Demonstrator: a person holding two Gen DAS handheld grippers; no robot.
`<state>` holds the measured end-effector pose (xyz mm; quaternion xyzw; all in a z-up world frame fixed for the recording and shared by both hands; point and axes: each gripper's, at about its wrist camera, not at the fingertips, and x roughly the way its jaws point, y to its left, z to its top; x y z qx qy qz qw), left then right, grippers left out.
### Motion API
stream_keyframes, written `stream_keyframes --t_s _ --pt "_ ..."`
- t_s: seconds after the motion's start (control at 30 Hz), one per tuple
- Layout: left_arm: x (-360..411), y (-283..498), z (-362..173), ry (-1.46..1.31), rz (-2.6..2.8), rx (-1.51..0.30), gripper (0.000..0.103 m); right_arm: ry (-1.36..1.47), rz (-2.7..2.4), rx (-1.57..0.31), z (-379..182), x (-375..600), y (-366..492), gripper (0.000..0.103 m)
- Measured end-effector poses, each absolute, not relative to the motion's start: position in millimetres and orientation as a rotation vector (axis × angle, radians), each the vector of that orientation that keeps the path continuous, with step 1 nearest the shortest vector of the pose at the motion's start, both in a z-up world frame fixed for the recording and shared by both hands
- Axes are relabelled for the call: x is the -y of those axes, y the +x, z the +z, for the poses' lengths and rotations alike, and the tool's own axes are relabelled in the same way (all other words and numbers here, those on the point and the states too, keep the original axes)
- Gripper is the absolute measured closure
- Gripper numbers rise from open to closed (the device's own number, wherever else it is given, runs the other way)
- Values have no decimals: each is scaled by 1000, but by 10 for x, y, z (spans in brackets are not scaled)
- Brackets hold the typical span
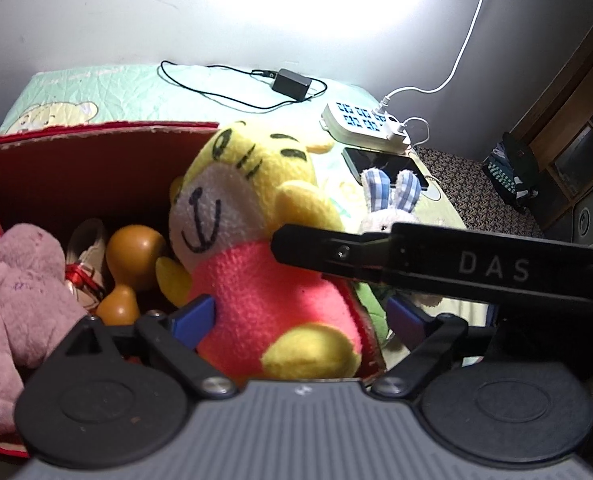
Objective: Organize objects
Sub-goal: 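Lower the tiger plush into the red box and open the right tool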
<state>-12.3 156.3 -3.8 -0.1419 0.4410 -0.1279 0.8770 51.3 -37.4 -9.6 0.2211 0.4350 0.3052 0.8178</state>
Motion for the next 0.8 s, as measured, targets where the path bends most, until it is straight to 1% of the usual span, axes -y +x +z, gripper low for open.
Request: stream_keyframes --t_s 0.07,0.37,0.47,0.57,0.8 --pt "-1557 -116 -48 -294 -263 -927 9 474 657 -921 -105 384 501 68" --pt "-1500 -144 -17 -270 -243 -936 8 535 667 -927 -113 478 459 69" --pt "-1490 -140 -12 -264 -225 -950 8 553 671 -933 -116 509 449 69" --pt "-1467 -135 -20 -236 -190 -964 8 542 678 -935 -98 502 420 65" --pt "-1390 -200 35 -171 -163 -950 7 525 671 -918 -78 527 337 65"
